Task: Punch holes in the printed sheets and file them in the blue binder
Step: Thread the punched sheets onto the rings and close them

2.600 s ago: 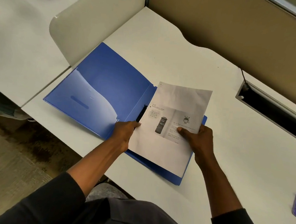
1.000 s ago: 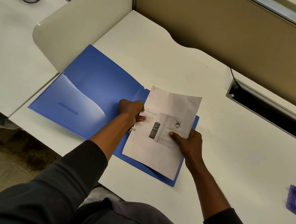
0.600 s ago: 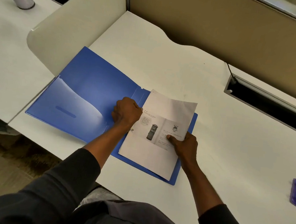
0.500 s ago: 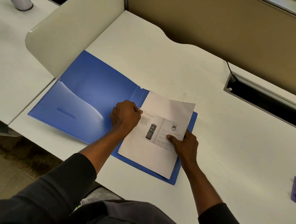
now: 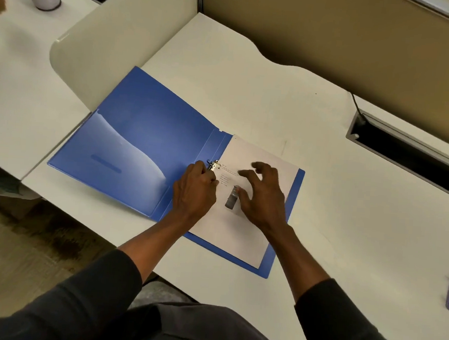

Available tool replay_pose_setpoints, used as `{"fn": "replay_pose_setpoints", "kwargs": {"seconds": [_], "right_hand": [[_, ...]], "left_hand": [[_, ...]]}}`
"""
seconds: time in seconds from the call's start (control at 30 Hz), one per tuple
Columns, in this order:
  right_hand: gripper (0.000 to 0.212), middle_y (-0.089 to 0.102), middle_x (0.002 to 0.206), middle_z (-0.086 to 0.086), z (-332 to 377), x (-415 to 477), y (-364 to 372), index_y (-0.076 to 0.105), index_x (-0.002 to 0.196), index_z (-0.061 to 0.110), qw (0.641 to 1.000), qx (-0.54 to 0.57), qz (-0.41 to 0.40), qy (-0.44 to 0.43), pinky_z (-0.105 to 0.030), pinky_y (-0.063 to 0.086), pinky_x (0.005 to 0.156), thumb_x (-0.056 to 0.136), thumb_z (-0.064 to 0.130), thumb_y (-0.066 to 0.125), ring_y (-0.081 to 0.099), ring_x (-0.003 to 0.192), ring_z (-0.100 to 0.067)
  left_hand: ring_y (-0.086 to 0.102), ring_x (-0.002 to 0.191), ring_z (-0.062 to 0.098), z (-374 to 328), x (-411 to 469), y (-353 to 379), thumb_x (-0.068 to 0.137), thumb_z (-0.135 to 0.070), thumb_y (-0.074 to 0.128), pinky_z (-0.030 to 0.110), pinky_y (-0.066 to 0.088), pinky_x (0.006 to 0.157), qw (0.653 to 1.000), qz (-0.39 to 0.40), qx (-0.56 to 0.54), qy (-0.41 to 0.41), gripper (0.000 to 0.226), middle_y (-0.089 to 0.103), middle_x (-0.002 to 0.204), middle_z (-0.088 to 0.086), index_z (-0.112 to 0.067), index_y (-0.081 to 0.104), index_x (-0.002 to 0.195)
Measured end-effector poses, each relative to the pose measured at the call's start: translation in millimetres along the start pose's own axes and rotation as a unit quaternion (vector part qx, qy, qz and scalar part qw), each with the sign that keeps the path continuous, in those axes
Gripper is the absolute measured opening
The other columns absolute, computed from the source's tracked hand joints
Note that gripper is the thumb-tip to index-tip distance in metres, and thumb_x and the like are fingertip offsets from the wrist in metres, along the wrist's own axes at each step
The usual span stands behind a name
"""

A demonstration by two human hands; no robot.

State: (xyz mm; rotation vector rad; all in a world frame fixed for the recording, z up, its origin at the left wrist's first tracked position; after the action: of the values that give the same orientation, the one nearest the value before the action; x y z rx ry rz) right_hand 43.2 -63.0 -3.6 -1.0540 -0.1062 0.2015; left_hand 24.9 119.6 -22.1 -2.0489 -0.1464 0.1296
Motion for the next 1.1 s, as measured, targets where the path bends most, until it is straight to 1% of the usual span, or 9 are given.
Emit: {"fn": "replay_pose_setpoints", "kwargs": {"seconds": [0.1, 0.23, 0.33, 0.43, 0.6, 0.7, 0.83, 0.97, 1.1], "right_hand": [[0.047, 0.053, 0.142, -0.007, 12, 24, 8, 0.061, 0.138, 0.02, 0.998, 0.024, 0.042, -0.026, -0.038, 0.057, 0.095, 0.094, 0.027, 0.074, 0.051, 0.129, -0.027], [0.05, 0.06, 0.132, -0.006, 22, 56, 9, 0.059, 0.141, 0.023, 0.992, 0.029, 0.092, -0.084, -0.036, 0.054, 0.091, 0.093, 0.017, 0.074, 0.059, 0.116, -0.023], [0.051, 0.066, 0.122, -0.003, 25, 77, 8, 0.06, 0.139, 0.022, 0.986, 0.024, 0.13, -0.099, -0.042, 0.056, 0.09, 0.091, 0.016, 0.077, 0.064, 0.102, -0.02], [0.062, 0.065, 0.121, -0.003, 29, 92, 10, 0.056, 0.143, 0.026, 0.971, -0.012, 0.202, -0.125, -0.044, 0.056, 0.089, 0.087, 0.011, 0.08, 0.06, 0.094, -0.017], [0.073, 0.06, 0.125, -0.009, 47, 112, 12, 0.049, 0.151, 0.028, 0.93, -0.111, 0.282, -0.207, -0.04, 0.057, 0.087, 0.089, 0.0, 0.075, 0.064, 0.1, -0.027], [0.067, 0.061, 0.122, -0.009, 52, 123, 15, 0.053, 0.148, 0.03, 0.912, -0.142, 0.299, -0.241, -0.037, 0.055, 0.086, 0.091, 0.004, 0.075, 0.066, 0.101, -0.026], [0.051, 0.064, 0.119, -0.009, 52, 130, 18, 0.064, 0.137, 0.026, 0.901, -0.156, 0.304, -0.268, -0.031, 0.049, 0.078, 0.09, 0.01, 0.077, 0.065, 0.101, -0.027], [0.043, 0.065, 0.113, -0.009, 48, 128, 19, 0.071, 0.128, 0.023, 0.91, -0.137, 0.278, -0.276, -0.03, 0.049, 0.076, 0.088, 0.01, 0.079, 0.066, 0.093, -0.026], [0.031, 0.067, 0.102, -0.007, 46, 125, 22, 0.078, 0.113, 0.02, 0.923, -0.118, 0.234, -0.28, -0.039, 0.058, 0.075, 0.084, 0.008, 0.082, 0.067, 0.086, -0.026]], "left_hand": [[0.065, 0.093, 0.03, 3, -12, -10, 0.091, -0.036, 0.079, 0.033, 0.05, 0.06, 0.997, -0.063, -0.032, -0.026, 0.031, 0.064, 0.111, 0.013, -0.009, 0.072, 0.104], [0.063, 0.101, 0.029, 15, -32, -13, 0.083, -0.055, 0.082, 0.03, 0.041, 0.064, 0.993, -0.063, -0.009, -0.098, 0.059, 0.06, 0.12, 0.012, -0.01, 0.065, 0.118], [0.064, 0.097, 0.03, 21, -42, -12, 0.083, -0.055, 0.082, 0.031, 0.041, 0.066, 0.99, -0.062, -0.02, -0.124, 0.059, 0.061, 0.116, 0.013, -0.007, 0.066, 0.115], [0.064, 0.095, 0.029, 22, -46, -10, 0.083, -0.058, 0.08, 0.031, 0.042, 0.067, 0.988, -0.064, -0.027, -0.137, 0.06, 0.062, 0.112, 0.013, -0.006, 0.069, 0.111], [0.062, 0.088, 0.025, 21, -46, -3, 0.083, -0.059, 0.08, 0.033, 0.049, 0.066, 0.987, -0.073, -0.043, -0.14, 0.054, 0.064, 0.104, 0.01, -0.009, 0.072, 0.103], [0.062, 0.09, 0.025, 20, -45, 1, 0.086, -0.058, 0.076, 0.037, 0.055, 0.071, 0.984, -0.067, -0.052, -0.155, 0.052, 0.063, 0.104, 0.009, -0.009, 0.071, 0.104], [0.062, 0.09, 0.024, 15, -44, 0, 0.086, -0.052, 0.077, 0.04, 0.058, 0.07, 0.982, -0.076, -0.063, -0.162, 0.047, 0.064, 0.107, 0.008, -0.009, 0.072, 0.104], [0.062, 0.086, 0.025, 13, -42, -1, 0.085, -0.042, 0.08, 0.037, 0.05, 0.072, 0.981, -0.081, -0.071, -0.164, 0.038, 0.065, 0.101, 0.009, -0.007, 0.073, 0.096], [0.061, 0.081, 0.027, 9, -40, -1, 0.086, -0.034, 0.077, 0.042, 0.051, 0.076, 0.982, -0.087, -0.06, -0.156, 0.029, 0.064, 0.097, 0.009, -0.006, 0.072, 0.089]]}}
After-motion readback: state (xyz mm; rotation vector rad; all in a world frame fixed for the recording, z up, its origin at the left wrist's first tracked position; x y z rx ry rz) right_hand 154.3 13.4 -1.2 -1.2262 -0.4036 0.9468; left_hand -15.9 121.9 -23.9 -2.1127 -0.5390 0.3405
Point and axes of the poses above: each hand's wrist, its own x-axis towards the middle knuckle, its own y-axis out of the palm, z = x × y, the point moved 2 cm from there along x, towards the middle knuckle
